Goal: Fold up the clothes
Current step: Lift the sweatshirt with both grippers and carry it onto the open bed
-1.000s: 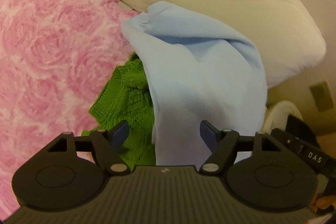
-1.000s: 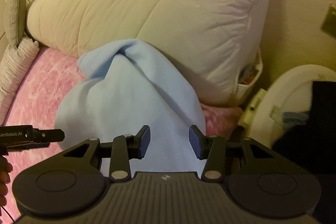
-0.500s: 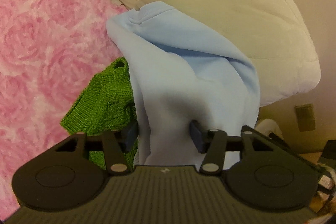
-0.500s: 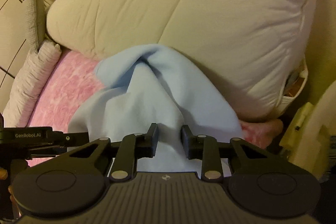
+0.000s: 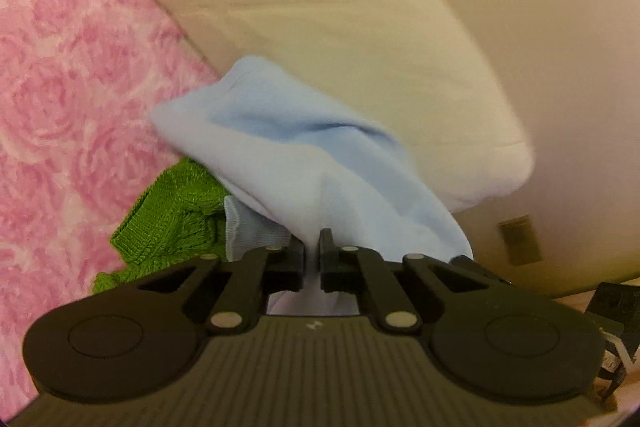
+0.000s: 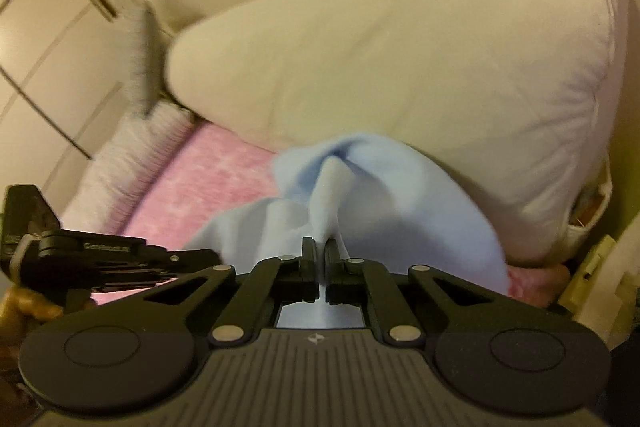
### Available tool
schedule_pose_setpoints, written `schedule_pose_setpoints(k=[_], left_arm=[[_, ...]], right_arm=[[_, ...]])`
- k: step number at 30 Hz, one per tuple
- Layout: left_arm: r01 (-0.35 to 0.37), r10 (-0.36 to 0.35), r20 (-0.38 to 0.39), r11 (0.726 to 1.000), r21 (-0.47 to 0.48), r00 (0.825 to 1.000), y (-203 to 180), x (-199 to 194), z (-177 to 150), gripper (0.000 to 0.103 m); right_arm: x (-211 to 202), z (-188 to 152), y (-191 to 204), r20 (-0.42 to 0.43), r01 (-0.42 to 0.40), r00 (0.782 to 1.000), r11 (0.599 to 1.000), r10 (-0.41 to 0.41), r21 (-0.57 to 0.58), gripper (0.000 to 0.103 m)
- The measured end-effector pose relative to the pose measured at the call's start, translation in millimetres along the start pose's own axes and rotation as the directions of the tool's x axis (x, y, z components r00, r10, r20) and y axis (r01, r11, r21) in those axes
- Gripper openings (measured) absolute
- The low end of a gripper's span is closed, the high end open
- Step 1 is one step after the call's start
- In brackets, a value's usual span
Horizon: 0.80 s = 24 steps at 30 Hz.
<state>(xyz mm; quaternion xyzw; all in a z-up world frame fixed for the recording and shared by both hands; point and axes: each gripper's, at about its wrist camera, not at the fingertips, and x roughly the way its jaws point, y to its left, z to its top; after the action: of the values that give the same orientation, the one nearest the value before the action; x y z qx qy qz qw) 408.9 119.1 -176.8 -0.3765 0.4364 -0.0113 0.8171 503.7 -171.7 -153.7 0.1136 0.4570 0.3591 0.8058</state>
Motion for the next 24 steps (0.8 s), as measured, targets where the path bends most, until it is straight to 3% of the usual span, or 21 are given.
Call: schedule_pose_setpoints(k=[6, 9, 11, 15, 19, 24], left_arm=[[0.049, -0.041, 0.161, 0.998, -0.046, 0.986, 3, -94, -20, 0.003], [0.048, -0.030, 0.256, 0.997, -0.066, 0.966, 9, -149, -42, 0.003], [0.047, -0.015, 0.329, 0.995, -0.089, 0.944, 16, -193, -63, 0.003], [0.025, 0.037, 0.488, 0.992, -0.121, 0.872, 35, -292, -112, 0.003], [-0.019, 0.114, 0.623, 0.987, -0.158, 0.774, 59, -400, -174, 0.003], [-0.120, 0.220, 0.710, 0.975, -0.189, 0.669, 92, -525, -246, 0.003]], right_arm=[[-50, 16, 49, 0.041, -0.144, 0.988, 0.987, 0.147, -0.078, 0.005], [-66, 15, 87, 0.024, -0.230, 0.971, 0.960, 0.237, -0.158, 0.005], [-76, 9, 121, 0.005, -0.294, 0.954, 0.933, 0.301, -0.208, 0.005], [-91, -7, 193, -0.046, -0.431, 0.898, 0.852, 0.438, -0.297, 0.005], [-102, -40, 271, -0.096, -0.559, 0.820, 0.754, 0.564, -0.345, 0.005], [-115, -96, 377, -0.125, -0.669, 0.727, 0.655, 0.675, -0.351, 0.006]])
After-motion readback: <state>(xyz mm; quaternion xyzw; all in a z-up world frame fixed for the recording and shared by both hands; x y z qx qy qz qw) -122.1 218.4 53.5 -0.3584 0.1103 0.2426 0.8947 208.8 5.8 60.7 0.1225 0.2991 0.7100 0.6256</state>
